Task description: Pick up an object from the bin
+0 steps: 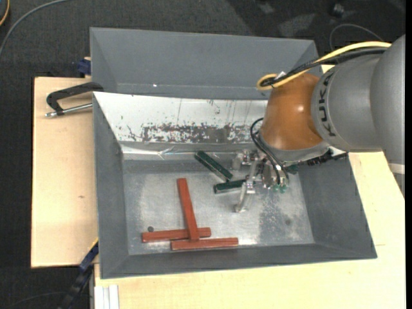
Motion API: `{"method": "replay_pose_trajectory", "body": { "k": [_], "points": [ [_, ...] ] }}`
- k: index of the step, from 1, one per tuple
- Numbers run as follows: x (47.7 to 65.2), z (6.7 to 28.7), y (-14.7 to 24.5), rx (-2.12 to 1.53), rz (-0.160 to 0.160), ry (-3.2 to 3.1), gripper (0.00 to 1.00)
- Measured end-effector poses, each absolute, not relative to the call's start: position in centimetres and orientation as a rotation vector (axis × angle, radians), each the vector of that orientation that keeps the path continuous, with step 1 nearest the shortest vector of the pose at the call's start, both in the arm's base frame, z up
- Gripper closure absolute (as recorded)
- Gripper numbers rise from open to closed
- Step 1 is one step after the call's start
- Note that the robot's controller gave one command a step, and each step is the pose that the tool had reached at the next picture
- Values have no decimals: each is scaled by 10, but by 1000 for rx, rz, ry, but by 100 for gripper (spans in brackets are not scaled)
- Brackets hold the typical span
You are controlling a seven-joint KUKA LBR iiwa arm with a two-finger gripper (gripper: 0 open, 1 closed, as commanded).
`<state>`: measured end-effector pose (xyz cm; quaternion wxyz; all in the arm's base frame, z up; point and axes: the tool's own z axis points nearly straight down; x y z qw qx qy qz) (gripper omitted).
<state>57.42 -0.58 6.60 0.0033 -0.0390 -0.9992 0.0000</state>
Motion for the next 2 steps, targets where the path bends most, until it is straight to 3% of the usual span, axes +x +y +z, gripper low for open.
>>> {"method": "replay_pose_trajectory", "body": {
  "k": [1,2],
  "points": [
    [577,71,-5,-118,-1,-3141,100],
    [580,279,17,-197,-4,-3152,100]
  ]
}}
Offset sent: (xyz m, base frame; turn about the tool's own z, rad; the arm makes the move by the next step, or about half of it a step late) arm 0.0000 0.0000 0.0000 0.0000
